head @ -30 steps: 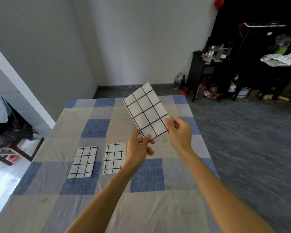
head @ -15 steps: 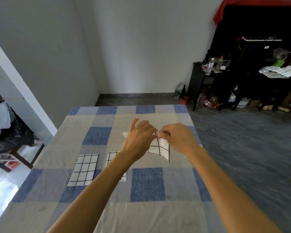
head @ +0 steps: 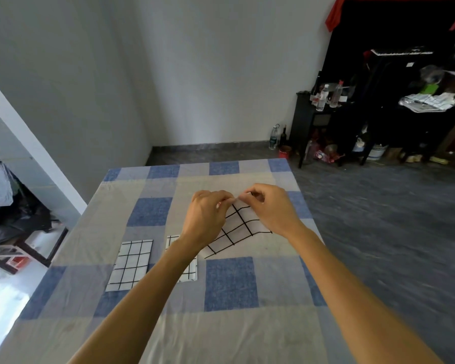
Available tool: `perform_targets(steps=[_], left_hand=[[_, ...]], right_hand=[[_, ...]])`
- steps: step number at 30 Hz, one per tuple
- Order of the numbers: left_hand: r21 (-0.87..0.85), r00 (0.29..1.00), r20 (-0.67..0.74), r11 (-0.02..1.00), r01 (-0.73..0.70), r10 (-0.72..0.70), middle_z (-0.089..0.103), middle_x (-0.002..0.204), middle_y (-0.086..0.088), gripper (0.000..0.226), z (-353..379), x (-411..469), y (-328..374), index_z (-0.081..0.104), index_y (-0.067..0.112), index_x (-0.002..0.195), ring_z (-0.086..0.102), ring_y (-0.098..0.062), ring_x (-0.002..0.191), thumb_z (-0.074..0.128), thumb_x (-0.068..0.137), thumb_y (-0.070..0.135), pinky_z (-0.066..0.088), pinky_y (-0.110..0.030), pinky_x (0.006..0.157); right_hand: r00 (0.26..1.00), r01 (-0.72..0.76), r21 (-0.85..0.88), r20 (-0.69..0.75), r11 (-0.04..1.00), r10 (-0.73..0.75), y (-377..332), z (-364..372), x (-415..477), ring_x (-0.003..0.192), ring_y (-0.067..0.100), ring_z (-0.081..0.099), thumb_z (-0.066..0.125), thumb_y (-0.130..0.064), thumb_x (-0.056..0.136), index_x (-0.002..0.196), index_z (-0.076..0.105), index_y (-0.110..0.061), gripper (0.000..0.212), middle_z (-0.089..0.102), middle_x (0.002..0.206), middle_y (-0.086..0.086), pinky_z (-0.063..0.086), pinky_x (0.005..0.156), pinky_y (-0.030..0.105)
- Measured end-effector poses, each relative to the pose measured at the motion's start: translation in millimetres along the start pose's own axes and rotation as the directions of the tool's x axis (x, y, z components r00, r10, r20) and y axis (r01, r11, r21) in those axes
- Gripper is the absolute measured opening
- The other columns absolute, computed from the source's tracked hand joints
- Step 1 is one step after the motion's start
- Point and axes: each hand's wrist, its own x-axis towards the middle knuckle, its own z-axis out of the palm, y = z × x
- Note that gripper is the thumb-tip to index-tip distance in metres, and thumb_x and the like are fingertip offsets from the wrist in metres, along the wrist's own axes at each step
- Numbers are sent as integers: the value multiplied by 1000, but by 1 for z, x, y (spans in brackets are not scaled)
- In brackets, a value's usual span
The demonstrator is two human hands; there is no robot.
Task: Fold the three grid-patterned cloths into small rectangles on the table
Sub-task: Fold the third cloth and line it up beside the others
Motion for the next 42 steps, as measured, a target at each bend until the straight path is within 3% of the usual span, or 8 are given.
perform_targets(steps=[4, 14, 17, 20, 23, 27, 34, 42], left_hand=[[12, 1000, -1, 1000, 23, -23, 70, 80, 5, 14, 1, -7, -11, 69, 17, 91, 60, -14, 72, 57, 93, 23, 48, -37, 80], [153, 997, -62, 988, -32, 42, 69, 71, -2, 9, 3, -37, -38, 69, 9, 82, 60, -18, 60, 61, 85, 11, 45, -27, 67], [205, 983, -120, 966, 159, -137, 70, 71, -6, 11, 4, -59, -64, 69, 8, 80, 62, -28, 60, 65, 82, -1, 44, -31, 67], [123, 919, -243, 929, 348, -312, 71, 81, -6, 9, 2, -69, -68, 69, 11, 86, 62, -28, 74, 64, 86, 4, 37, -34, 84], [105, 958, -277, 989, 100, -67, 71, 90, -4, 10, 12, -45, -34, 69, 10, 92, 63, -21, 84, 62, 87, 16, 33, -24, 90], [62, 981, -136, 990, -130, 138, 71, 97, -1, 23, 23, -10, 1, 69, 12, 103, 62, -14, 91, 57, 92, 28, 38, -26, 89], [-23, 992, -97, 997, -77, 75, 72, 78, 5, 11, 32, -20, -9, 72, 15, 90, 60, -11, 66, 62, 87, 18, 40, -30, 79], [10, 992, -101, 997, 70, -69, 73, 77, 0, 14, 23, -55, -47, 73, 9, 84, 62, -15, 64, 63, 82, 18, 40, -23, 76]], right_hand=[[997, -1, -30, -73, 1000, -1, 4, -1, 2, 73, -2, 60, 64, -28, 89, 82, 71, -19, 13, 65, 75, -15, 43, 63, 10], [995, -1, -135, -98, 991, -12, 15, -14, 2, 76, 7, 63, 63, -28, 91, 87, 72, -22, 11, 70, 80, -11, 54, 68, 34], [975, 12, -182, -216, 983, -52, 15, -31, 2, 74, 13, 61, 60, -25, 93, 92, 71, -15, 15, 71, 84, -1, 46, 62, 26], [983, 48, -342, -149, 938, -105, 12, -40, 6, 70, 10, 56, 60, -26, 93, 92, 71, -16, 16, 71, 83, -3, 35, 56, 17], [997, 63, -318, -27, 946, -76, 6, -23, 6, 75, 9, 59, 60, -29, 93, 89, 71, -19, 15, 70, 85, -7, 42, 62, 22], [993, 107, -243, 80, 964, -90, 3, -3, 3, 73, 8, 61, 58, -29, 93, 86, 71, -20, 17, 71, 83, -7, 50, 65, 29], [992, 115, -180, 70, 977, -104, 2, -7, -6, 78, 7, 63, 60, -27, 93, 88, 72, -21, 14, 72, 86, -7, 54, 72, 32], [994, 109, -248, 15, 963, -109, 3, -23, 0, 81, 6, 65, 62, -32, 92, 91, 73, -24, 14, 73, 89, -11, 55, 74, 34]])
